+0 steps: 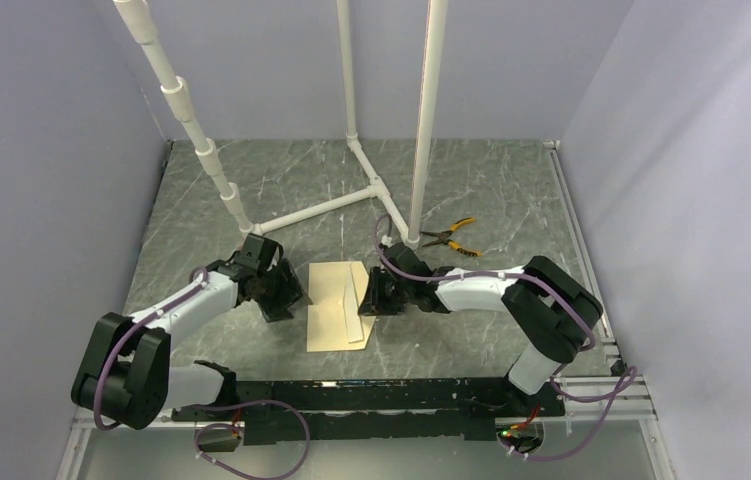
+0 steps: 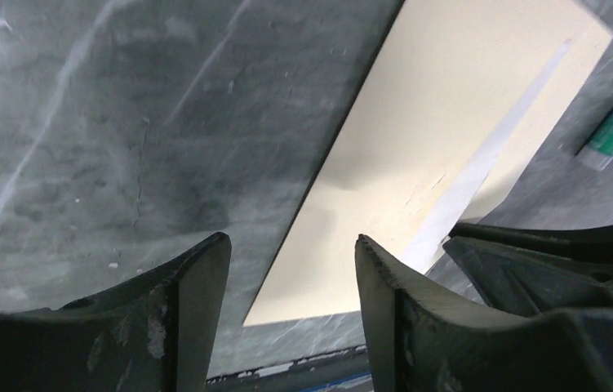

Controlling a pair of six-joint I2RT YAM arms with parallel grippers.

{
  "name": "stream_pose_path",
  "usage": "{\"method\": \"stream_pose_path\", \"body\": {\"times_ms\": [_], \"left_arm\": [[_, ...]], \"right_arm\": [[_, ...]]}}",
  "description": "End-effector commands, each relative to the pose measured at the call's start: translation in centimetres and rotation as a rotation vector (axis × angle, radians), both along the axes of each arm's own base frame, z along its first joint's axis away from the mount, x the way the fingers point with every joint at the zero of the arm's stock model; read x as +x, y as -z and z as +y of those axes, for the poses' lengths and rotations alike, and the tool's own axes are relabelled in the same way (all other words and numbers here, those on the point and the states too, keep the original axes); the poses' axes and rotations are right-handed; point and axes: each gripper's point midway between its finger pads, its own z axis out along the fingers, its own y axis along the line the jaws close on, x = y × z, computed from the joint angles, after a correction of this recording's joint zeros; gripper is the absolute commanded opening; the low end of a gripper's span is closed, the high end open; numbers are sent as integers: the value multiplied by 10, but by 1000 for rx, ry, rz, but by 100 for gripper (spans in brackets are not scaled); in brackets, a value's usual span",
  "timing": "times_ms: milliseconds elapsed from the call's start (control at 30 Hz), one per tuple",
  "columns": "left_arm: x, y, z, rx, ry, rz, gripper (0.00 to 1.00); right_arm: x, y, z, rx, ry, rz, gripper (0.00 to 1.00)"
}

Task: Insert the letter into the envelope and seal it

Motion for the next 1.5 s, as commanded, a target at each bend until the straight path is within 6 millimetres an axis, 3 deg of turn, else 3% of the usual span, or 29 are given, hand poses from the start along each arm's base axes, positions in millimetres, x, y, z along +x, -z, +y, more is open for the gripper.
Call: {"method": "stream_pose_path", "body": {"times_ms": [0,300,500,667,833,967,1133,1233,1300,1467], "left_arm": [[-27,5,-8,-61,41,105,61],[-48,25,-23,-145,61,191,39],[-52,34,-35,-190,77,218,34],[-51,33,-32,-162,72,202,33],[-34,16,-20,-75,74,117,35],[-9,-6,-15,-29,56,4,49],[24,-16,-7,38,24,-50,57],[39,-13,-7,46,20,-42,56],[44,-7,-8,47,27,-25,56],[41,10,-10,53,53,52,52]], "right_arm": [[3,-15,13,32,-22,-46,25],[-6,-2,23,23,-33,0,14],[-3,3,29,34,-17,14,12],[0,3,33,37,-14,12,11],[12,-14,17,-10,34,-64,17],[29,-36,1,-38,92,-142,40],[53,-43,-2,-48,119,-174,45],[67,-42,4,-37,123,-172,39],[75,-39,7,-46,131,-166,30],[80,-25,11,-85,130,-119,15]]}}
